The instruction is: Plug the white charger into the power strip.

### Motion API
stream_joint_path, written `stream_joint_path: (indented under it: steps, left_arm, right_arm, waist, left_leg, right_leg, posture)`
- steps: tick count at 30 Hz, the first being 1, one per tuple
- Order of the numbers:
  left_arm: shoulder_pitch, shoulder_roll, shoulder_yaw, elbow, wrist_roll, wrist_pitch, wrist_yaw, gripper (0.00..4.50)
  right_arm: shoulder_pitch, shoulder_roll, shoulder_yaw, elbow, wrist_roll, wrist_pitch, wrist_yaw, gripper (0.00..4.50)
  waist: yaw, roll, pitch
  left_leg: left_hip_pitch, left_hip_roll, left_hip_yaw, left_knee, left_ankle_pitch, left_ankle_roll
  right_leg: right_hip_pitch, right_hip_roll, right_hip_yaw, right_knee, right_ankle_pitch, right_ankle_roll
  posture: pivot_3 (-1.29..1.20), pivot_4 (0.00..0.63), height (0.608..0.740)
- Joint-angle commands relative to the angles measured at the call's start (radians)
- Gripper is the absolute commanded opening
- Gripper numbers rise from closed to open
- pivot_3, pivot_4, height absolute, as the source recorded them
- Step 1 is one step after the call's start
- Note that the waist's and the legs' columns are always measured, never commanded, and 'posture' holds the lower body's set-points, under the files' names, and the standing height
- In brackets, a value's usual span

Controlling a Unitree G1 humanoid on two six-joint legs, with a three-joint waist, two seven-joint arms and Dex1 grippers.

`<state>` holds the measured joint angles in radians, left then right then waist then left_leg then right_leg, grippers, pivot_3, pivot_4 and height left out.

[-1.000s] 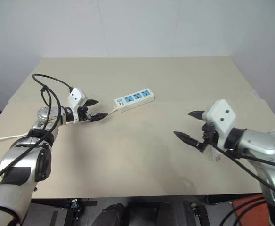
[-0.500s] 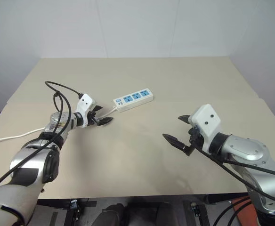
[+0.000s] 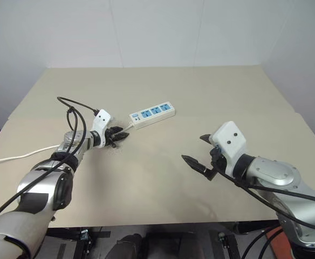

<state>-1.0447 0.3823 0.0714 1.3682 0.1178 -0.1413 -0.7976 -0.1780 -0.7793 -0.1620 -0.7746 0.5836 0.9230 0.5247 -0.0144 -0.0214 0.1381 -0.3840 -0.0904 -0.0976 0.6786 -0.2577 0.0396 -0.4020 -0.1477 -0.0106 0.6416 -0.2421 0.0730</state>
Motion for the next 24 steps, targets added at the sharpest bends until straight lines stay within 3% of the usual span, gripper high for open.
stream_joint_path:
  steps: [1,3,13,24]
  left_arm:
    - [0.005,0.004,0.004,-0.001,0.011,0.019,-0.014,0.5]
    - [0.004,0.003,0.007,-0.002,0.007,0.02,-0.029,0.03]
    - [-0.001,0.008,0.01,-0.014,0.004,-0.027,-0.077,0.03]
    - [0.04,0.046,0.042,-0.071,-0.091,-0.107,-0.494,0.03]
  right_arm:
    - [-0.014,0.005,-0.002,-0.027,0.013,0.004,-0.014,4.5]
    - [-0.015,0.004,-0.003,-0.025,0.014,0.004,-0.016,4.5]
    - [-0.022,-0.002,0.005,-0.01,0.015,0.002,-0.022,4.5]
    - [-0.009,0.003,0.015,0.007,0.004,-0.018,-0.03,4.5]
  waist:
    - [0.0,0.0,0.0]
    - [0.001,0.0,0.0]
    - [0.002,0.0,0.0]
    - [0.004,0.0,0.0]
  left_leg:
    - [0.0,0.0,0.0,0.0,0.0,0.0]
    - [0.0,0.0,0.0,0.0,0.0,0.0]
    - [-0.001,0.0,0.0,0.0,0.0,0.0]
    - [-0.004,0.0,-0.001,0.0,0.0,0.0]
  right_leg:
    - [0.0,0.0,0.0,0.0,0.0,0.0]
    - [0.0,0.0,0.0,0.0,0.0,0.0]
    - [0.0,0.0,0.0,0.0,0.0,0.0]
    - [-0.002,0.0,-0.001,0.001,0.0,0.0]
  posture:
    - [0.0,0.15,0.74]
    - [0.0,0.15,0.74]
    - [0.0,0.15,0.74]
    - [0.0,0.15,0.74]
